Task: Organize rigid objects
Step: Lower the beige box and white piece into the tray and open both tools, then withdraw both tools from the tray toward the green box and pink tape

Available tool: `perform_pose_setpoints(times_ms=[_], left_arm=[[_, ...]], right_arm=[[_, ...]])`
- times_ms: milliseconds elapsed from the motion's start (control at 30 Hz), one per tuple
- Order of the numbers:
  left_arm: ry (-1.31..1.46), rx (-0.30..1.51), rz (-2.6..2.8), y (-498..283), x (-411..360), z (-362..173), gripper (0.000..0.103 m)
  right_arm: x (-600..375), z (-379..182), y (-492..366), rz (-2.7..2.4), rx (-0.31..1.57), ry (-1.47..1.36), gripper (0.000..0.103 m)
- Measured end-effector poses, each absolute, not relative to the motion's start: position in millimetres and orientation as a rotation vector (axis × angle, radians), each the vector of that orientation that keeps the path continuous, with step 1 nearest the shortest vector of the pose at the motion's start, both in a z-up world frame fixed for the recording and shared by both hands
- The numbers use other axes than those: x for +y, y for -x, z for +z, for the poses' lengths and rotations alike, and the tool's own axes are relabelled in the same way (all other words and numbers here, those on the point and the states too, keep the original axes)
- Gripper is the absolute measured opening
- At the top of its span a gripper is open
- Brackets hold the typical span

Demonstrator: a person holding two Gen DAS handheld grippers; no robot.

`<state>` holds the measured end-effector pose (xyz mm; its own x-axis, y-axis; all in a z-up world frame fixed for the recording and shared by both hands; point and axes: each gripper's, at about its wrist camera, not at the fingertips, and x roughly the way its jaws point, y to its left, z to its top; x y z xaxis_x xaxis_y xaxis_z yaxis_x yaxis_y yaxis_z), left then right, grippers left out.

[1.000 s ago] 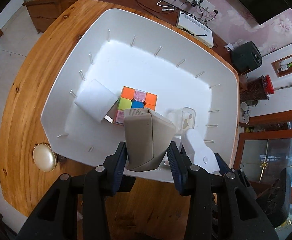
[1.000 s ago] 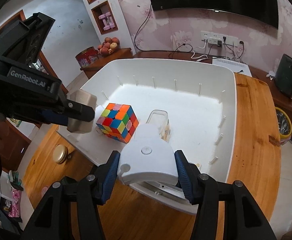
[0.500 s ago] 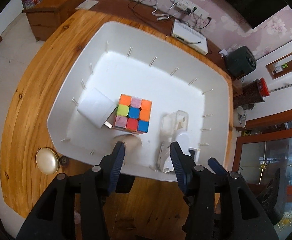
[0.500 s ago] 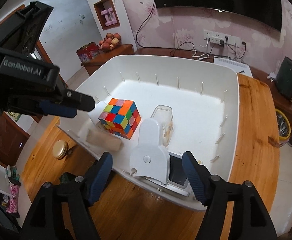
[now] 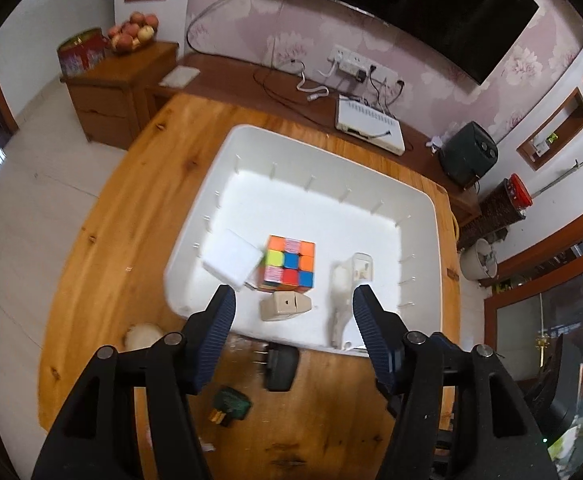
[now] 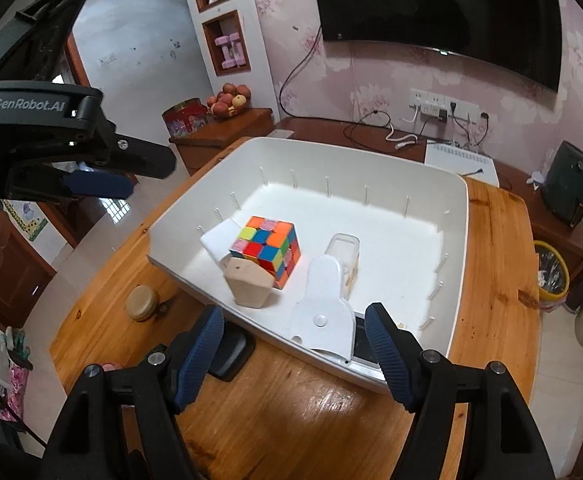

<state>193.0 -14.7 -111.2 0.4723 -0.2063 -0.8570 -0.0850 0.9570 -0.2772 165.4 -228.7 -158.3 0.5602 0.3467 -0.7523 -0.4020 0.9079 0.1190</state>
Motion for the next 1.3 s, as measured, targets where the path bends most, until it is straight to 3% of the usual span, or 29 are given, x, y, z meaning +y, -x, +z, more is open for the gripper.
perform_pose_setpoints(times_ms=[567, 800, 1300], left_arm=[[0.216, 1.040, 0.027, -122.0, 32.9, -100.2, 0.065], [0.237, 1.094, 0.037, -107.6, 46.4, -115.9, 0.071], [0.042, 1.146, -0.028, -94.7, 70.3, -138.6, 0.071]], right_arm=[[-213.1, -147.7, -137.9, 0.515, 0.860, -0.031, 0.075], [-201.7, -151.1, -129.6, 0.572, 0.920, -0.103, 0.075], [-180.2, -180.7, -125.7, 0.510, 1.148, -0.276, 0.075]])
